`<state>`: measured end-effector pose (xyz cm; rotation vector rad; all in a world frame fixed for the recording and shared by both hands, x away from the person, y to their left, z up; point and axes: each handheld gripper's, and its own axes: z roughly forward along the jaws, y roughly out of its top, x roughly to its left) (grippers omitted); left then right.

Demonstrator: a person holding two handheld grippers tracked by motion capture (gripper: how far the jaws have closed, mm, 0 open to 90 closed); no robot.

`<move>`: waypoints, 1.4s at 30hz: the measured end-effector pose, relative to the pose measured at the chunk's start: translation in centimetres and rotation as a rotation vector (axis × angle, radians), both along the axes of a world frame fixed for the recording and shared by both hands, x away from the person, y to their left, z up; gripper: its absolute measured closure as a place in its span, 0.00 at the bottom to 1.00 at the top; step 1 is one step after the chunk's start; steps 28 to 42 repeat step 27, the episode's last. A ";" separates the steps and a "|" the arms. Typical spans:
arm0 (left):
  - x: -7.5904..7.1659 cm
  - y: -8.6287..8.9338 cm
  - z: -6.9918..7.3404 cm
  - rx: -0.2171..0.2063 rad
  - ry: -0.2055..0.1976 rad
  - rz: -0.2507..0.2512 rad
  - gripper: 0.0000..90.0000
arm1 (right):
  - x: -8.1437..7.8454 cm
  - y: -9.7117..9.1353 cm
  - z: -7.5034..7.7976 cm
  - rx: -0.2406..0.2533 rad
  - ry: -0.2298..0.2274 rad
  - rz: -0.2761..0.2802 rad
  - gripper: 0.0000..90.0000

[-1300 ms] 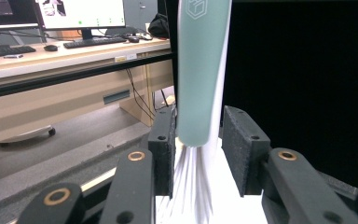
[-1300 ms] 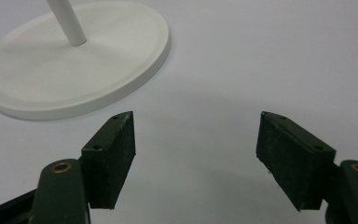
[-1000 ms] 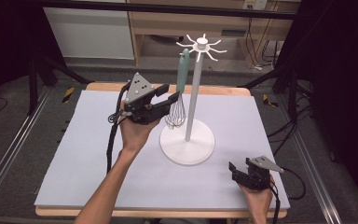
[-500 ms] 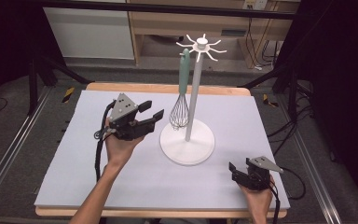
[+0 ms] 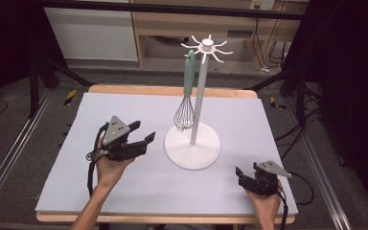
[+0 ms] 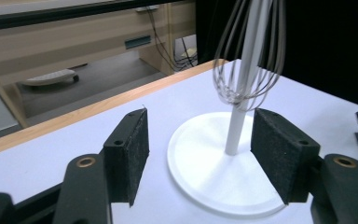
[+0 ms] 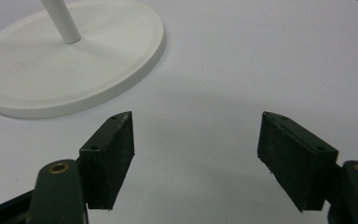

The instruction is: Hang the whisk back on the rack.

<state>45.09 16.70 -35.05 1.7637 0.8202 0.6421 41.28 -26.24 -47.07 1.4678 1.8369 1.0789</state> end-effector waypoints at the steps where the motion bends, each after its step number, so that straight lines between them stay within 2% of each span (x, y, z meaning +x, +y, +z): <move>1: -0.1 0.3 -0.4 -0.001 0.014 0.004 0.40 | 0.0 0.0 0.0 0.000 0.000 0.000 0.30; 9: -0.4 2.5 -2.8 0.018 0.064 0.050 0.39 | 0.0 -0.1 0.0 -0.002 0.005 -0.007 0.29; 16: -1.1 4.8 -5.6 0.066 0.103 0.109 0.38 | 0.0 -0.2 -0.1 -0.011 0.014 -0.024 0.28; 22: -1.3 7.3 -8.2 0.075 0.165 0.171 0.38 | 0.0 -0.2 -0.2 -0.012 0.027 -0.036 0.26; 26: -1.2 8.6 -8.9 0.077 0.187 0.215 0.37 | 0.1 -0.1 -0.4 -0.023 0.038 -0.036 0.25; 27: -1.2 9.0 -9.1 0.089 0.190 0.231 0.36 | 0.1 -0.1 -0.4 -0.024 0.041 -0.035 0.25; 42: -1.2 9.0 -9.1 0.089 0.190 0.231 0.36 | 0.1 -0.1 -0.4 -0.024 0.041 -0.035 0.25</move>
